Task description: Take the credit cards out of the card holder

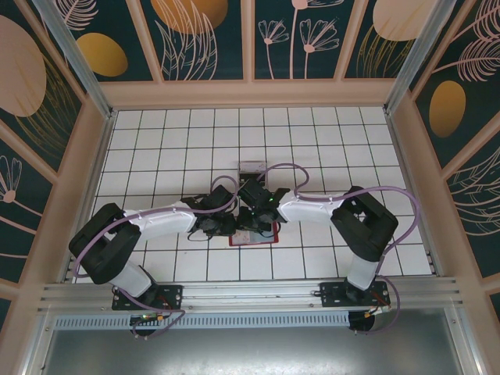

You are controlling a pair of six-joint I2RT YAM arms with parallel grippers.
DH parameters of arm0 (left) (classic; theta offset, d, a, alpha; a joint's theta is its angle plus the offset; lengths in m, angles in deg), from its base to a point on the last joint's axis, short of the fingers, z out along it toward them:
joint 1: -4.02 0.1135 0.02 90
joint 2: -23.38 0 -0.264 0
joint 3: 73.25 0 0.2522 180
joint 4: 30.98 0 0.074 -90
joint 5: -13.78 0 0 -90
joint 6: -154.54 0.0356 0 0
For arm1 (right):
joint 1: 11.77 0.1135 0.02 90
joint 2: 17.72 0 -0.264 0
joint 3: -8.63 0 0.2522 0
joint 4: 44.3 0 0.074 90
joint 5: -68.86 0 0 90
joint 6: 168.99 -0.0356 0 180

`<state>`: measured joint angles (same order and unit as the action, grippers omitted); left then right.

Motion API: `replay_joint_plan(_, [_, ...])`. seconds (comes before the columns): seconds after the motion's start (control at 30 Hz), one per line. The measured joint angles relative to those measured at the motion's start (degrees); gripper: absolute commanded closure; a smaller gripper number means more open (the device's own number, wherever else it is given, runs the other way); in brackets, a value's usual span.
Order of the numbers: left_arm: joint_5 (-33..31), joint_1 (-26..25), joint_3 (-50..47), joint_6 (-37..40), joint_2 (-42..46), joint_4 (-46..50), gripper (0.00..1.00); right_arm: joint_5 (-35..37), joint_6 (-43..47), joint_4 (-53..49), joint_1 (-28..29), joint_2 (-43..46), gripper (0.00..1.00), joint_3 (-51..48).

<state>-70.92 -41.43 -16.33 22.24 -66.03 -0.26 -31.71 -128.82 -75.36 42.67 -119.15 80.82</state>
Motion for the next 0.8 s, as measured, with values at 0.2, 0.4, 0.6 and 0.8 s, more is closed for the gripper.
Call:
replay_joint_plan(0.2, [0.0, 0.0, 0.0, 0.0, 0.0, -0.1, 0.77, 0.2, 0.0, 0.0, 0.0, 0.0, 0.72, -0.1])
replay_joint_plan(0.4, [0.0, 0.0, 0.0, 0.0, 0.0, -0.1, 0.77, 1.7, 0.1, -0.9, 0.0, 0.0, 0.72, -0.1])
replay_joint_plan(0.6, [0.0, 0.0, 0.0, 0.0, 0.0, 0.0, 0.77, 3.6, 0.5, -2.5, 0.2, 0.0, 0.72, 0.2])
replay_joint_plan(0.8, [-0.3, -0.1, 0.0, 0.0, 0.1, 0.0, 0.77, 5.2, 1.0, -4.6, 0.7, 0.0, 0.72, 1.1])
